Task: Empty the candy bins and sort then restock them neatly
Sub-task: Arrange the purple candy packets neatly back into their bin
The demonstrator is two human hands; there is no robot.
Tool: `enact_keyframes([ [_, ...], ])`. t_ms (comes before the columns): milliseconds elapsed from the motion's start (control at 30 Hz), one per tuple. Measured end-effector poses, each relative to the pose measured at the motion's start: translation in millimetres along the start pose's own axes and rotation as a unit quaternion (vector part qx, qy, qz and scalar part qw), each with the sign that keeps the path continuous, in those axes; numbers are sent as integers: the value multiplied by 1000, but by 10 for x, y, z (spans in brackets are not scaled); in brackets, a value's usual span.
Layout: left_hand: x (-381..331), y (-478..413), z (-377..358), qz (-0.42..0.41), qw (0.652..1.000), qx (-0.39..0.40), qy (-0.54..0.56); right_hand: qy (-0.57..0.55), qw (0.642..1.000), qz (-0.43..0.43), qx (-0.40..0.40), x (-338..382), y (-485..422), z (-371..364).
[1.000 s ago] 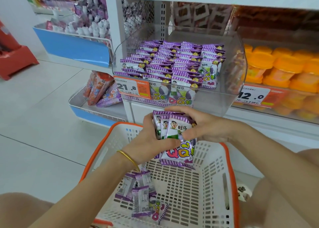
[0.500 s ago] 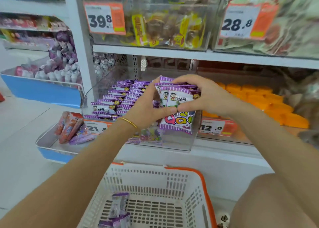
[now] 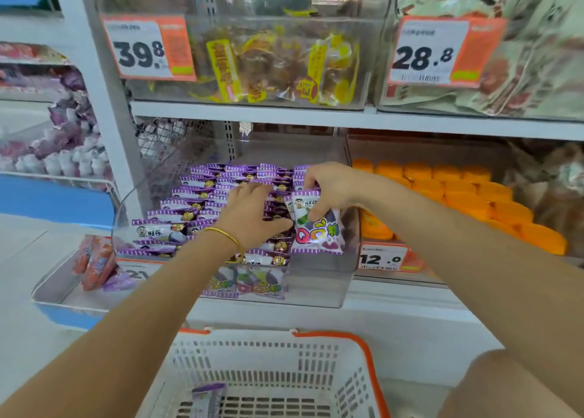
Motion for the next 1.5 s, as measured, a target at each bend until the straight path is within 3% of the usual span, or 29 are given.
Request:
enact_keyframes([
  [400,-134,88,-83,-35,997,36,-61,146,987,-50,34,35,-213,-385],
  [533,-193,86,-93,-23,996,48,-74,117,989,-31,84,28,-158,-232],
  [700,-270,31,-107,-26,992,91,-87,124,989,-29,-70,-149,-345,142],
  [900,-337,-67,-130,-26,983,137,-122,84,994,-69,-28,-237,-727,54],
  [1333,-336,-33,-136,-27,990,98,-92,138,979,-111,-98,-234,-751,66],
  [1500,-282,15,-42,-33,996,60,-65,150,979,-117,-69,-216,-699,75],
])
Point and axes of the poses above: each hand's wrist, its own y-axis away from the middle knuckle, its own z-axis out of the back of the hand, x = y × z, the point moved 1 cm from there along -y, towards the middle knuckle, and after that the axes turned 8 degrees about x, right-handed, at the moved point
